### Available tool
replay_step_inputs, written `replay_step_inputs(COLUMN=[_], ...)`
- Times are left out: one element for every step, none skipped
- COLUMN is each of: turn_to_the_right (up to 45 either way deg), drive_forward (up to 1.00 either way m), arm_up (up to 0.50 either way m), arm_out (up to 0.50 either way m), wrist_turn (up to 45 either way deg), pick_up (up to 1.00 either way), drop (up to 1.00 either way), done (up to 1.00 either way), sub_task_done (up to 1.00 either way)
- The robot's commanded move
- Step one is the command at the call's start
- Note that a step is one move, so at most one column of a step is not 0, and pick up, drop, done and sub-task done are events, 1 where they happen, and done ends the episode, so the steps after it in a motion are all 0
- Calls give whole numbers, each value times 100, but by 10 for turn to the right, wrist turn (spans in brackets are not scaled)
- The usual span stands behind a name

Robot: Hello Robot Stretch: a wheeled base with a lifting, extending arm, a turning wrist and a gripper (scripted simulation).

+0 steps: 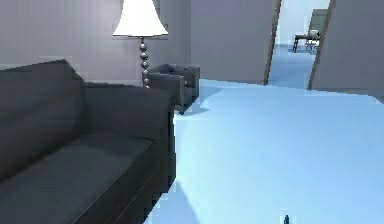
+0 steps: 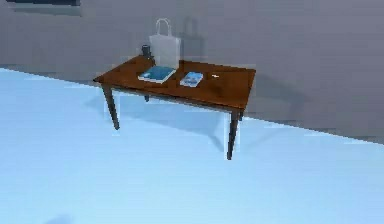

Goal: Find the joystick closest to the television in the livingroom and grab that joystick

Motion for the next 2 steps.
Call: replay_step_inputs(turn_to_the_right=[0, 210], drive_forward=[95, 0], arm_up=[0, 0], arm_out=[0, 0], wrist_turn=[0, 0], pick_up=[0, 0], drop=[0, 0], done=[0, 0], sub_task_done=[0, 0])
